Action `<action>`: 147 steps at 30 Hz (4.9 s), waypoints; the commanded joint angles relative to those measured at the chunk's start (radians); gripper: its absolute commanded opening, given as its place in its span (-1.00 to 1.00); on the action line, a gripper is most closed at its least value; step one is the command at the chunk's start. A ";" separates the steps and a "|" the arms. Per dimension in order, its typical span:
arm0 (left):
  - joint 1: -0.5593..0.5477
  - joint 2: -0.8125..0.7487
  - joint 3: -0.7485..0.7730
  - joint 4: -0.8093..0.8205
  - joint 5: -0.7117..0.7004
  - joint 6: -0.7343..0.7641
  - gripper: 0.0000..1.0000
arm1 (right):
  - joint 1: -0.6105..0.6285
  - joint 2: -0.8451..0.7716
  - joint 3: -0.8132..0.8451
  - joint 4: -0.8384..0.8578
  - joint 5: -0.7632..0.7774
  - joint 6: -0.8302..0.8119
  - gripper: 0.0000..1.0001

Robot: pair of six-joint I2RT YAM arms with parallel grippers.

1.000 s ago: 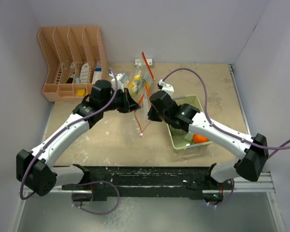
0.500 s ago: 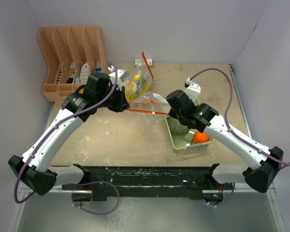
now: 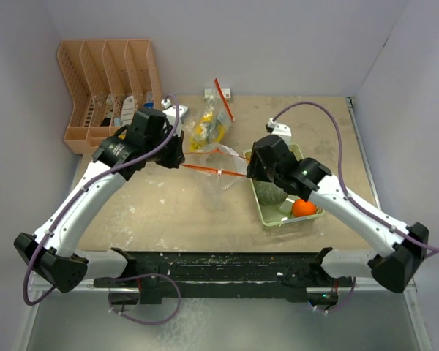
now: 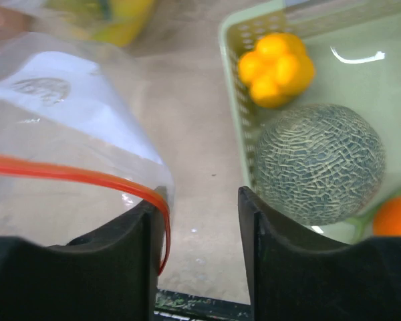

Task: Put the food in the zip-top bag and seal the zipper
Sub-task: Open the zipper of the food storage bag, then pick up the fake vegetable from the bin, then place the fake vegetable in the zipper food storage bag.

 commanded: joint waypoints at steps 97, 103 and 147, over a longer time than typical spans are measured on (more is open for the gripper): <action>0.034 0.103 -0.071 0.214 0.183 0.039 -1.00 | -0.030 0.164 0.140 0.653 -0.623 -0.014 -0.80; 0.034 0.084 -0.057 0.214 0.186 0.023 -1.00 | -0.025 0.144 0.055 0.654 -0.538 0.067 -0.84; 0.034 0.057 -0.038 0.273 0.239 -0.056 -1.00 | -0.004 0.059 0.146 0.278 -0.233 -0.035 0.99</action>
